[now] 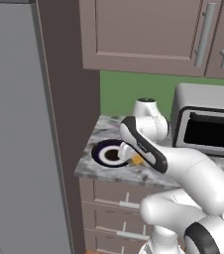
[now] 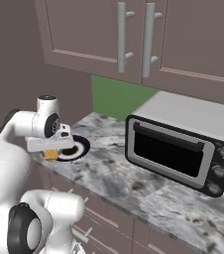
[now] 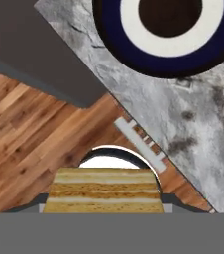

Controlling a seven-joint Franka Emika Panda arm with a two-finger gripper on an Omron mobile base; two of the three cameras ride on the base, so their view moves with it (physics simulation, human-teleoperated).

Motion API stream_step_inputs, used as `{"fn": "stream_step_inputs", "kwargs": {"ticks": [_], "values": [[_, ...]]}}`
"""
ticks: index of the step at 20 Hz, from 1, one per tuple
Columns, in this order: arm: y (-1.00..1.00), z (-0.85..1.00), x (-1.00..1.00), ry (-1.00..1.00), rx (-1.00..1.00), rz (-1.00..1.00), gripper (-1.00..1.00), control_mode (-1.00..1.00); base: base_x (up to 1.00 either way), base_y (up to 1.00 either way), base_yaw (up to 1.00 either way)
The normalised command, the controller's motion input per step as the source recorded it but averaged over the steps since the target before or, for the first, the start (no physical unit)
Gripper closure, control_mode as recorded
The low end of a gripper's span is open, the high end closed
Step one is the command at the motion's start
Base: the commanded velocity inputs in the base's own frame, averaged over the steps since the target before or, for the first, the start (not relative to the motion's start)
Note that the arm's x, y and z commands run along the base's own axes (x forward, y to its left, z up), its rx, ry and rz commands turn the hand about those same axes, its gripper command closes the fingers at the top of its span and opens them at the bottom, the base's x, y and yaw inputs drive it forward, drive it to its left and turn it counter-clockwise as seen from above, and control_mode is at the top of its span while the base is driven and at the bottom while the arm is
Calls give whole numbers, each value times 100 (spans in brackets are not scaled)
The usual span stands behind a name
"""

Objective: Take the baked cake out of the oven and place it on the plate for cooling. Then close the oven door.

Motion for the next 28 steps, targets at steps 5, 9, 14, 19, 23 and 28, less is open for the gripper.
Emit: {"fn": "stream_step_inputs", "kwargs": {"ticks": [5, 9, 14, 19, 23, 28], "values": [[31, -13, 77, 0, 0, -23, 100, -100, 0, 0, 0], [18, -31, 82, 0, 0, -17, 100, -100, 0, 0, 0], [1, -45, 79, 0, 0, -15, 100, -100, 0, 0, 0], [0, -37, 56, 0, 0, -14, 100, -100, 0, 0, 0], [0, -38, 23, 0, 0, -14, 100, -100, 0, 0, 0], [0, -38, 19, 0, 0, -14, 100, -100, 0, 0, 0]]}}
